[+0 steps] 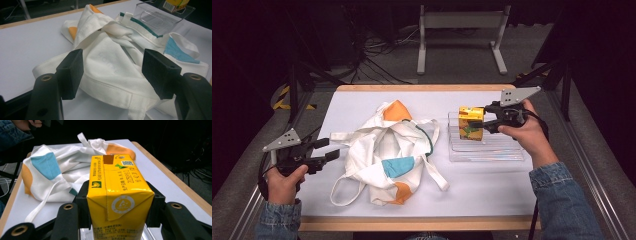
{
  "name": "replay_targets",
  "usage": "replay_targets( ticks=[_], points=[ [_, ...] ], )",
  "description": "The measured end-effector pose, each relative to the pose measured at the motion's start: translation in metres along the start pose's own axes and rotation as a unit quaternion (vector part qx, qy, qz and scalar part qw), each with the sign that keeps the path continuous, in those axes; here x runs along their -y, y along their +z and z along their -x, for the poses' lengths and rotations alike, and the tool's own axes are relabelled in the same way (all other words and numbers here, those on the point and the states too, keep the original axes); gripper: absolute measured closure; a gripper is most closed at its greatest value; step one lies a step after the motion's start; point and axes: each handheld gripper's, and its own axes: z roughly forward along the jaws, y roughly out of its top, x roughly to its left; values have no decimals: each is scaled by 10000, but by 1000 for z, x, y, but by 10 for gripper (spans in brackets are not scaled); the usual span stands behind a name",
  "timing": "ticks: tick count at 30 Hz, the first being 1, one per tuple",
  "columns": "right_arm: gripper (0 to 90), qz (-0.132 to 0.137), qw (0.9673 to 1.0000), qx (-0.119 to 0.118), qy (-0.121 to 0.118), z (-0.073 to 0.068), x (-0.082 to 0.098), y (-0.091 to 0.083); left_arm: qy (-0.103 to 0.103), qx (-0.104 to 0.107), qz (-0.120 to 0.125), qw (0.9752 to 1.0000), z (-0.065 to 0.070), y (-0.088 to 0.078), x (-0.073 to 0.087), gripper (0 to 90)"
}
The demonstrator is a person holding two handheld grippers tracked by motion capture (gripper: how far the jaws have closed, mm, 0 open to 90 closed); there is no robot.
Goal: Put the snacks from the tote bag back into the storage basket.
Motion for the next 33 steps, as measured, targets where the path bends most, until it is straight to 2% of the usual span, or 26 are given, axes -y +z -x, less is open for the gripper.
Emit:
replay_targets(
  ticks=[4, 15, 25, 27, 29, 33],
  points=[
    [515, -149, 9999, -18, -19, 1, 4, 4, 13, -13, 1, 10000, 1, -1, 0, 348],
    [515, -364, 9989, -297, -65, -4, 9, 17, -4, 10, 0, 10000, 0, 1, 0, 348],
    [515, -446, 9984, -352, -30, -6, 14, 24, 33, 47, 3, 10000, -1, 3, -3, 348],
    [515, -447, 9983, -385, -22, -7, 17, 26, 44, 64, 22, 10000, -1, 5, -4, 348],
    [515, -323, 9986, -405, 44, -7, 23, 28, 41, 78, 13, 10000, -1, 5, -4, 348],
    [515, -368, 9984, -417, 71, -7, 29, 30, 39, 102, 16, 9999, -1, 7, -5, 348]
  ],
)
